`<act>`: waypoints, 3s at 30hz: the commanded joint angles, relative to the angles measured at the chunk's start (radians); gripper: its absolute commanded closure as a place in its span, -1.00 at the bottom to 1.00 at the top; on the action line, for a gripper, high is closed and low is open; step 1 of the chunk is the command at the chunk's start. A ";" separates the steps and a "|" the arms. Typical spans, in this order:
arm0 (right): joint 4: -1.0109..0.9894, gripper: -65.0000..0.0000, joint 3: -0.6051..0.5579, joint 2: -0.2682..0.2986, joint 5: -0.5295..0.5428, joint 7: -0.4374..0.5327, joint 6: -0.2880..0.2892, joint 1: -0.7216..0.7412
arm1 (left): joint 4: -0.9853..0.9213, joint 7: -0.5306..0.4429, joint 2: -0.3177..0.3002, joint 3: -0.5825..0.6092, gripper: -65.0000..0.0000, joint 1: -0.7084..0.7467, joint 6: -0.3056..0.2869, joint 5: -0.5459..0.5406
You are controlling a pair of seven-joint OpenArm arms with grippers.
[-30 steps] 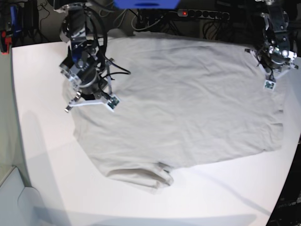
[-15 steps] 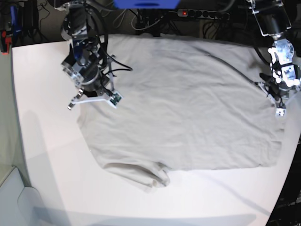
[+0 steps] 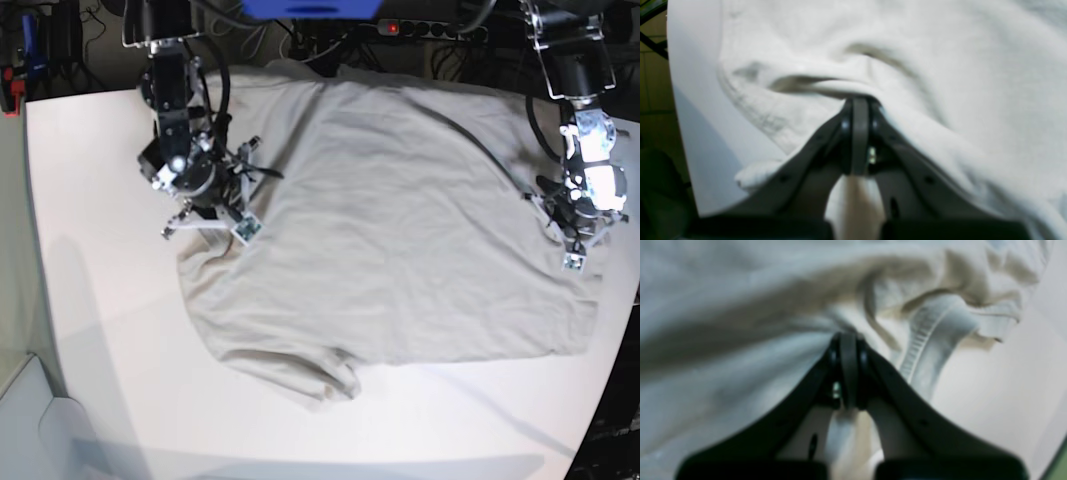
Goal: Layout the t-shirt on the table in an organized manner, then fold the t-shirt properly
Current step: 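Grasp the shirt's shoulder edges with both grippers, then pull both grippers apart to stretch the t-shirt across the table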
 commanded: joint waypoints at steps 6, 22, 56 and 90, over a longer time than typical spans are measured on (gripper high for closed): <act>-0.247 1.00 0.154 0.108 -0.057 -0.106 0.022 0.184 | -0.001 0.053 0.050 0.006 1.00 0.010 -0.047 -0.035; -0.088 1.00 0.206 0.246 -0.057 -0.107 0.022 0.199 | 0.019 0.085 0.102 0.004 1.00 -0.053 -0.047 -0.038; 0.405 1.00 0.258 0.068 -0.057 -0.106 0.022 -0.249 | -0.422 -0.119 0.142 -0.072 1.00 -0.447 -0.033 -0.029; 0.468 1.00 0.289 0.062 -0.057 -0.104 0.022 -0.329 | 0.023 0.191 0.067 -0.072 1.00 -0.225 -0.045 -0.029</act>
